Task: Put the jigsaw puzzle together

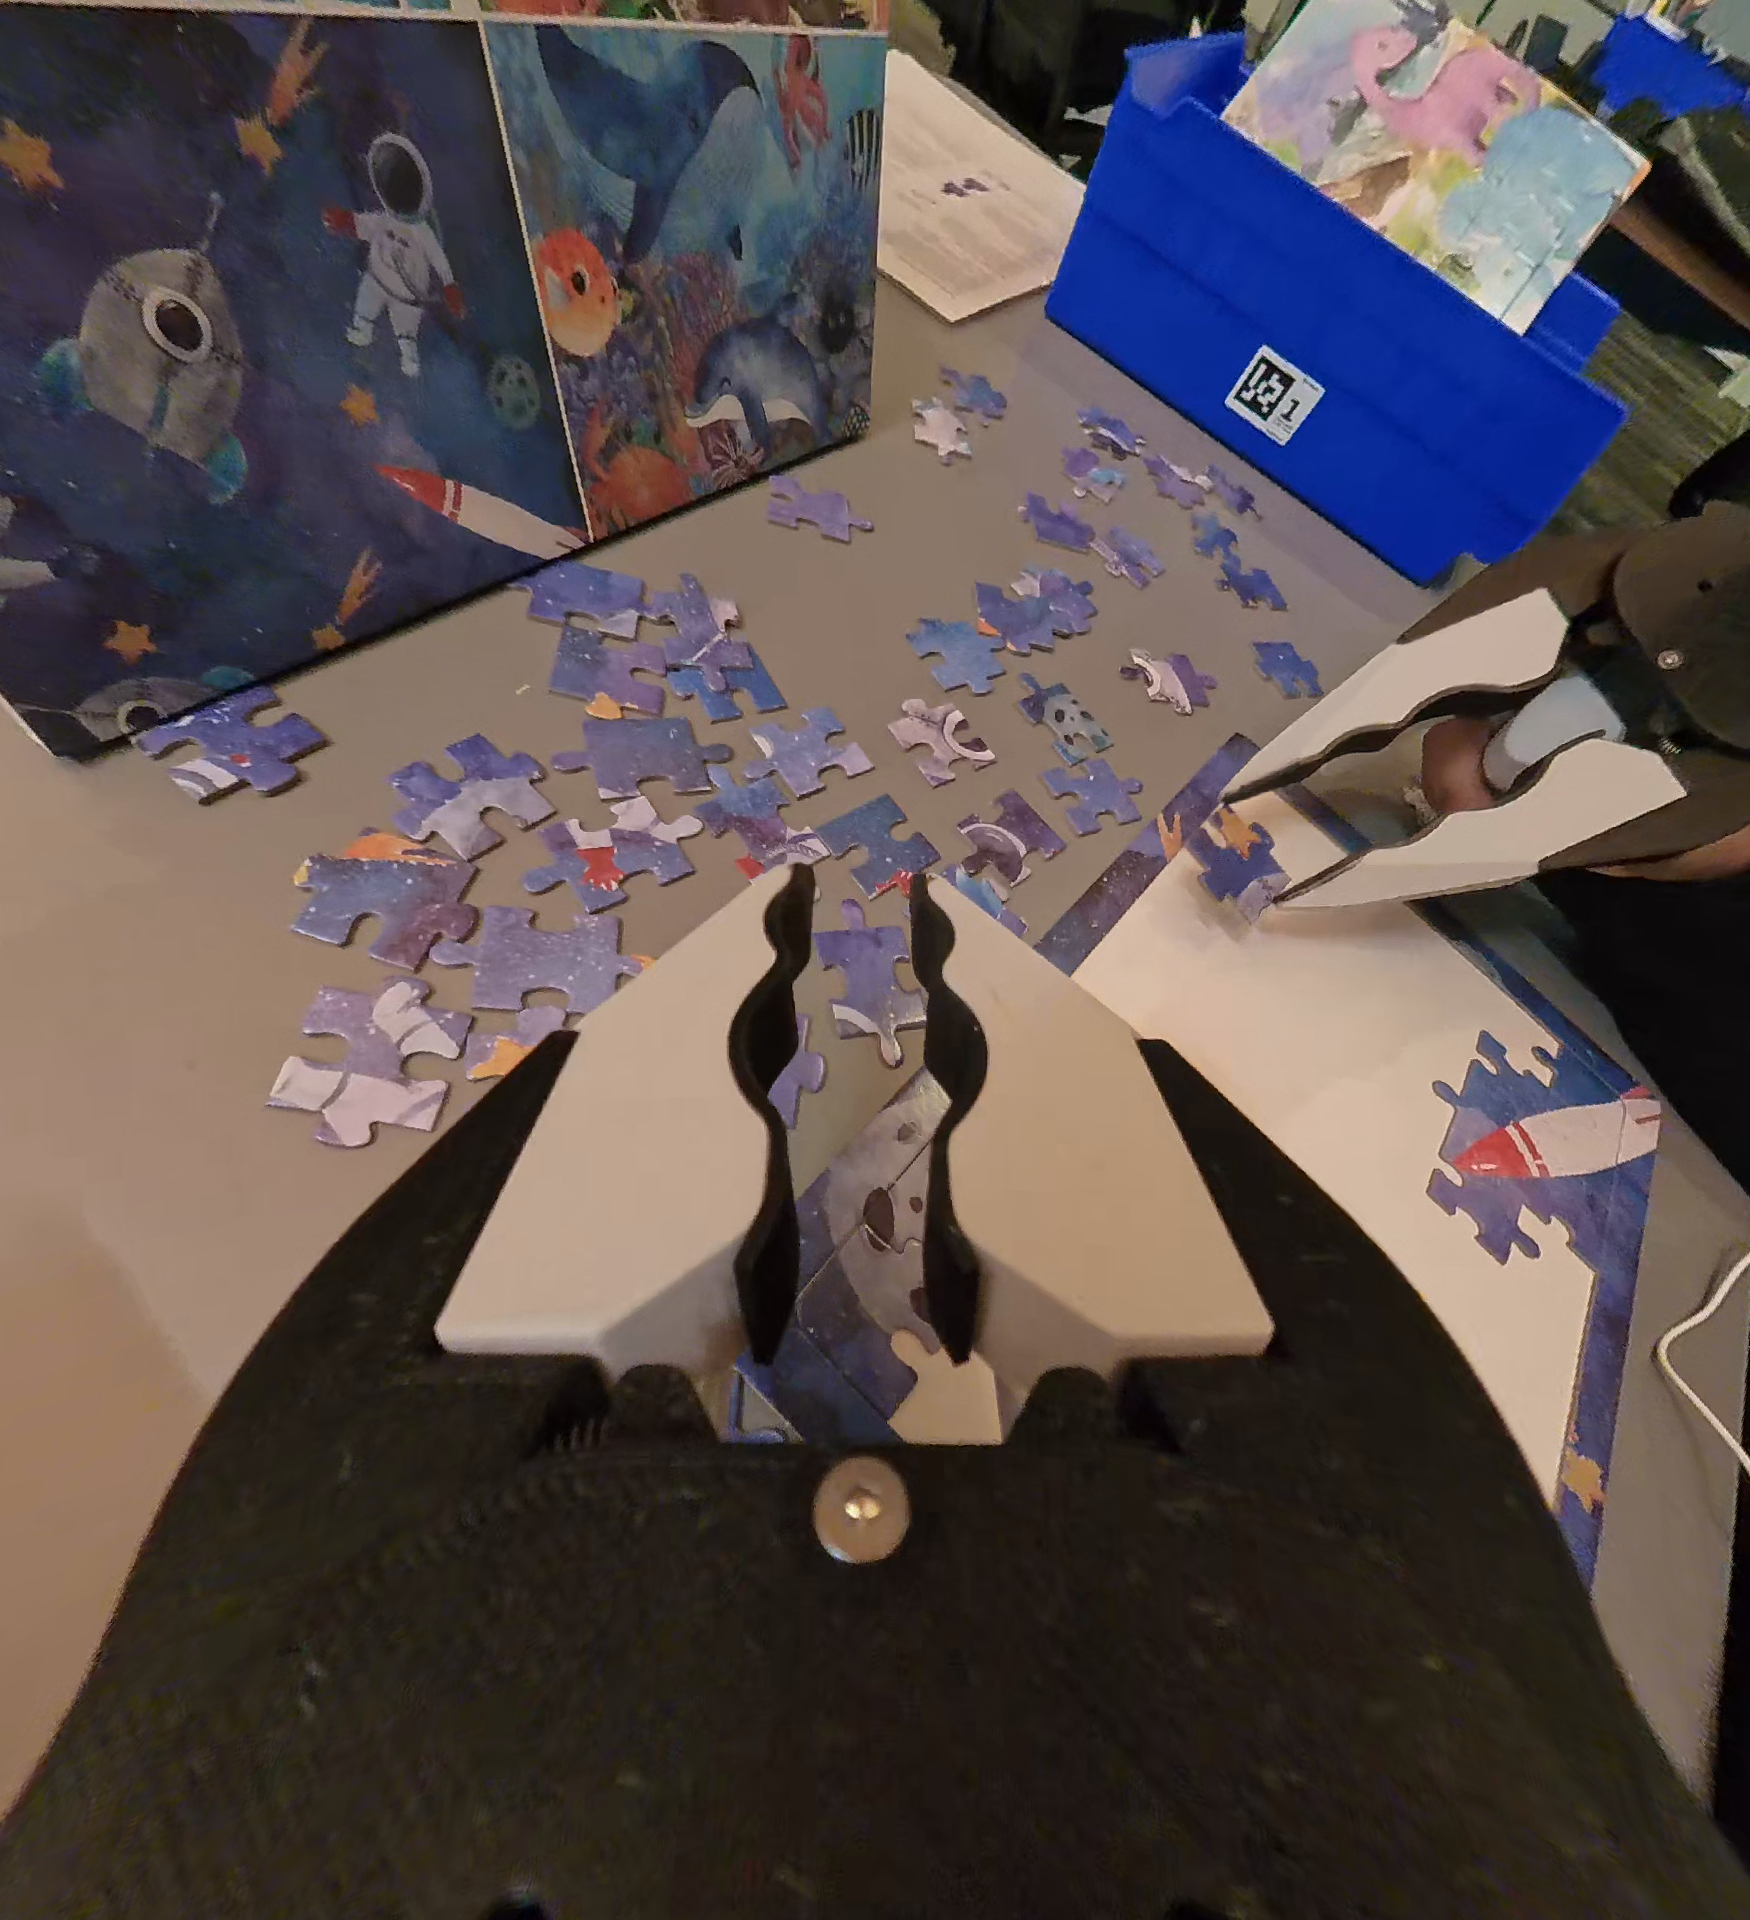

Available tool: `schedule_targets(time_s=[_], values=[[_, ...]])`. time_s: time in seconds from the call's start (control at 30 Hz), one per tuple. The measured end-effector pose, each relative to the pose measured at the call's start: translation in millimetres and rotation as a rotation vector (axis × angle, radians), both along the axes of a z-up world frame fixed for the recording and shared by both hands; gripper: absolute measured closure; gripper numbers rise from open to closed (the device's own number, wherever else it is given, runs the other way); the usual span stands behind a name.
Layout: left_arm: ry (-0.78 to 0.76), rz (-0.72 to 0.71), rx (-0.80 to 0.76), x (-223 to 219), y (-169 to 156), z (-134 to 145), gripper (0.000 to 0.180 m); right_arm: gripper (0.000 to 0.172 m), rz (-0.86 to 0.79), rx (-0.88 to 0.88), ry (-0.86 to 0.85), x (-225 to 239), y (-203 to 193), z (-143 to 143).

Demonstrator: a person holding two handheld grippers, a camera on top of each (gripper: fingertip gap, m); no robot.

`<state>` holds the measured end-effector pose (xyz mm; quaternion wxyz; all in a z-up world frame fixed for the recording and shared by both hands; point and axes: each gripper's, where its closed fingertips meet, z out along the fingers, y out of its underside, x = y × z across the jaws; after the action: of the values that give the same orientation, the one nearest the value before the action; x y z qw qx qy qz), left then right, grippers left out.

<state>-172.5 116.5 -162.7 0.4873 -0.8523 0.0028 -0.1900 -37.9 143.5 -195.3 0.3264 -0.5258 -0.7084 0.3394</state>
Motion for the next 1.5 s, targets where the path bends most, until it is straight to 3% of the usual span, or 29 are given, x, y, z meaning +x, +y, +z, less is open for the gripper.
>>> schedule_targets(time_s=[0.33, 1.0, 1.5], values=[[0.092, -0.007, -0.007, 3, 1, -4, 0.163, 0.141, -0.023, 0.003, 0.117, -9, -3, 21], [0.305, 0.054, -0.063, -13, 2, -18, 0.165, 0.141, -0.039, 0.003, 0.140, -20, -8, 20], [0.303, 0.118, -0.022, -24, 2, -8, 0.166, 0.141, -0.042, -0.004, 0.147, -21, -8, 19]])
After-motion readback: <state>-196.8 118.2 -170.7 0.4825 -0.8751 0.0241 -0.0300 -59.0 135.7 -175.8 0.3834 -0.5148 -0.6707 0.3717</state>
